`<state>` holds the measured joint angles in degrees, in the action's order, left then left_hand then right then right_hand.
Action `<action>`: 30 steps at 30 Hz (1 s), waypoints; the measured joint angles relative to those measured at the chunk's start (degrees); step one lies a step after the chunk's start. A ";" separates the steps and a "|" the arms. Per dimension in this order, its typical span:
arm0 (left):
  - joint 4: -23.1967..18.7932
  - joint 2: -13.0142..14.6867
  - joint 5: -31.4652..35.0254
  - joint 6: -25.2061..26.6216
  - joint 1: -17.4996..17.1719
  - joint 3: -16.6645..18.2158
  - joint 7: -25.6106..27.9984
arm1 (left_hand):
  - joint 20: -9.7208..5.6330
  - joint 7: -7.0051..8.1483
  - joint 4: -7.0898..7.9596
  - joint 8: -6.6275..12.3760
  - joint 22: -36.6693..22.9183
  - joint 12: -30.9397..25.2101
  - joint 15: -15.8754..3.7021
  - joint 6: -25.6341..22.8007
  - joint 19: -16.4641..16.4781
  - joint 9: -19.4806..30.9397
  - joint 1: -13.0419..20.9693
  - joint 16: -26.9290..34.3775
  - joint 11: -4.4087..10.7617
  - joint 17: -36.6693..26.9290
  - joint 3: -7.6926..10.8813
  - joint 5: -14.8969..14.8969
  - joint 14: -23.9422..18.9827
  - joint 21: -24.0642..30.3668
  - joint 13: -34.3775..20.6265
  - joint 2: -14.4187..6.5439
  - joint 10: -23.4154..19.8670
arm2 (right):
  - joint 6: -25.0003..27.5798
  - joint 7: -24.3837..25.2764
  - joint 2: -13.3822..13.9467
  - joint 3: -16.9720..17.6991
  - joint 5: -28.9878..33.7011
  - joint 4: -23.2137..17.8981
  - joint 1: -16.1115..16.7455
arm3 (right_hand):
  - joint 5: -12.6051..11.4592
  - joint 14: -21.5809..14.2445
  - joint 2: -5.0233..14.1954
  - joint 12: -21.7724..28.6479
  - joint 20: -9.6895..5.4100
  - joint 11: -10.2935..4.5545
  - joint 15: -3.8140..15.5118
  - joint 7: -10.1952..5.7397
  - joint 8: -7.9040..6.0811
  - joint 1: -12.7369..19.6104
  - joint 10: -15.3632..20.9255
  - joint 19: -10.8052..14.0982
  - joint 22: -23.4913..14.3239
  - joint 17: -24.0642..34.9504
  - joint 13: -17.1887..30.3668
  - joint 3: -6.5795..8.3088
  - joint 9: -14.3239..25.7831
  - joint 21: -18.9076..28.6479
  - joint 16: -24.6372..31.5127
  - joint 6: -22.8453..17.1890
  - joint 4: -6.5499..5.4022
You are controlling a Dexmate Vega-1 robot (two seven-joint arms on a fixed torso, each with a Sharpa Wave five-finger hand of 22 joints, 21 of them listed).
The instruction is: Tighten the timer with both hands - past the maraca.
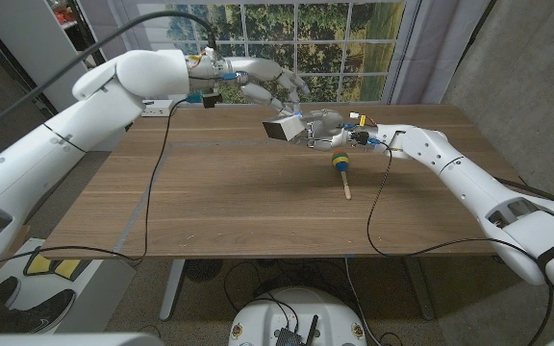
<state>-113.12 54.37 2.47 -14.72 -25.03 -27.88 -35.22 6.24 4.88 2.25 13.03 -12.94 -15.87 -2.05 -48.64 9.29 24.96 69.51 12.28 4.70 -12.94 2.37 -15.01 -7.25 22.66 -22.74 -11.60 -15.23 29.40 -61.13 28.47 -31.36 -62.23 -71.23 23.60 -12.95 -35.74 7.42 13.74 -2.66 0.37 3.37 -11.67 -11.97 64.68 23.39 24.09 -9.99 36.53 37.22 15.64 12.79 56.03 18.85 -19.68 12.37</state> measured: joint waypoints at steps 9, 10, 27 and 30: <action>-2.13 0.44 1.80 4.41 -2.43 1.91 4.67 | -0.02 0.30 4.04 -1.28 0.00 -0.16 -0.28 2.83 0.03 -0.67 -4.83 0.25 0.43 -0.23 -0.55 0.00 -0.77 0.44 -0.53 1.30 -0.44 | 0.79 -0.87 -0.12 0.32 -0.03 1.11 -0.30 | -0.20 0.00 -0.01 -0.15 0.00 0.01 0.00 0.00 0.00 -0.02 -0.01 0.00 0.14 0.37 0.00 -0.17 0.00 0.00 0.00 0.00 -0.17; -2.62 0.50 2.02 5.34 -2.96 2.27 5.45 | -0.14 0.00 4.50 -1.30 0.05 -0.27 -0.07 2.88 0.15 -0.84 -5.48 0.26 0.56 -0.19 -0.88 0.00 -0.98 0.44 -0.53 1.87 -0.56 | 0.92 -1.04 -0.12 0.33 -0.04 1.28 -0.38 | -0.19 0.00 0.07 -0.15 0.00 0.01 0.00 0.00 0.00 -0.11 -0.01 0.00 0.14 0.41 0.00 -0.07 0.00 0.00 0.00 0.00 -0.07; -8.05 -0.07 0.59 20.13 -5.25 3.76 9.89 | -0.22 -1.77 5.41 -1.77 0.44 -0.27 -0.09 3.21 0.24 -1.87 -9.33 0.25 0.60 0.45 -4.19 0.44 -2.59 0.88 -0.79 5.11 -1.02 | 2.32 -3.37 -0.19 0.22 1.20 4.05 -1.54 | -0.13 -0.11 0.13 -0.15 -0.01 0.03 0.11 0.00 0.00 -1.55 -0.01 -0.01 0.13 0.36 0.00 -0.06 0.00 0.01 0.02 0.00 -0.06; -8.08 -0.67 -1.27 21.15 -5.34 3.86 11.10 | 0.11 -0.61 5.40 -2.16 0.44 -0.27 -0.09 4.83 0.57 -2.10 -9.33 0.25 0.30 0.45 -4.19 0.44 -2.59 0.88 -0.79 5.11 -0.72 | 1.69 -3.59 0.06 -0.02 2.04 4.02 -1.61 | -0.12 -0.11 0.13 -0.15 -0.01 0.03 0.11 0.00 0.00 -1.55 -0.01 -0.01 0.13 0.35 0.00 -0.06 0.00 0.01 0.23 0.00 -0.06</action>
<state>-121.20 53.70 1.19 6.43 -30.37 -24.02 -24.13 6.35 4.27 7.66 10.87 -12.50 -16.13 -2.15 -43.81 9.86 22.86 60.18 12.53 5.00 -12.50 -1.83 -14.57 -9.84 23.54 -23.53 -6.49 -15.95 31.09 -64.72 28.53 -31.38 -60.19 -67.21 21.98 -13.07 -35.84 7.55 13.58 -2.67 0.40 3.48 -11.67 -11.97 63.13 23.38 24.08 -9.86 36.88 37.21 15.57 12.79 56.04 19.09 -19.68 12.31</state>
